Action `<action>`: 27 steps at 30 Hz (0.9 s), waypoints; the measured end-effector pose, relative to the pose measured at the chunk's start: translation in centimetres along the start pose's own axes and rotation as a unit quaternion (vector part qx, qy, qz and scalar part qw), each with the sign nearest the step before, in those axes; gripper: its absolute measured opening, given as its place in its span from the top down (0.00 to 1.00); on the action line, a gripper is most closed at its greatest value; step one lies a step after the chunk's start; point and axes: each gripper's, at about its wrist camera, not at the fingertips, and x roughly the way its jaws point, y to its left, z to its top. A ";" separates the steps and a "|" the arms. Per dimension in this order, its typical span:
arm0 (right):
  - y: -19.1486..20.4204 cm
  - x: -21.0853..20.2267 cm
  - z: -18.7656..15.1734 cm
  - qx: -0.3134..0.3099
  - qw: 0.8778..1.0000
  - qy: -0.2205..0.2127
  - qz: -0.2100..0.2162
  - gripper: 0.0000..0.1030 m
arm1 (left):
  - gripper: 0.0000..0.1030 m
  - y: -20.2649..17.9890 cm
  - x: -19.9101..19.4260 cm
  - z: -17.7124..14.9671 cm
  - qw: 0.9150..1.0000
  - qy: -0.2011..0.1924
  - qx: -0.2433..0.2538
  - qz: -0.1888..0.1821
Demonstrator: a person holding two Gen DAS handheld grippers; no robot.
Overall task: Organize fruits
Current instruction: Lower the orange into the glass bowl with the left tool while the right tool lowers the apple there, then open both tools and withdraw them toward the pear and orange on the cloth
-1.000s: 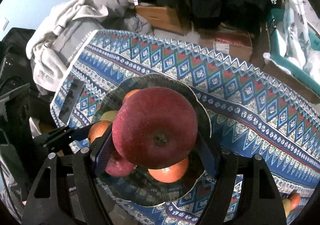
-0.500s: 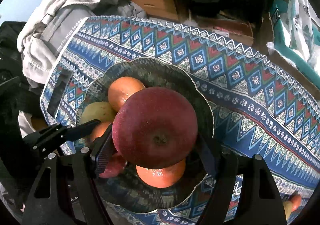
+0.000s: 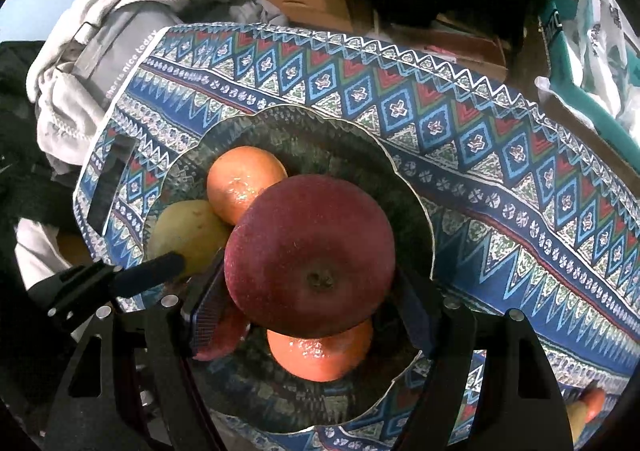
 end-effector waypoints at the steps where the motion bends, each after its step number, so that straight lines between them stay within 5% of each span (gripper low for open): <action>1: 0.0 0.1 0.1 0.000 1.000 0.001 -0.002 0.25 | 0.53 0.0 0.0 0.0 1.000 0.000 0.001 0.001; 17: -0.4 -1.2 0.6 0.002 1.000 -0.019 -0.010 0.25 | 0.53 -0.7 -0.7 0.0 1.000 -0.010 0.015 0.013; 27: 1.1 -4.5 0.2 -0.022 0.997 -0.057 -0.053 0.25 | 0.38 -1.4 -3.3 0.0 0.999 -0.038 0.022 0.020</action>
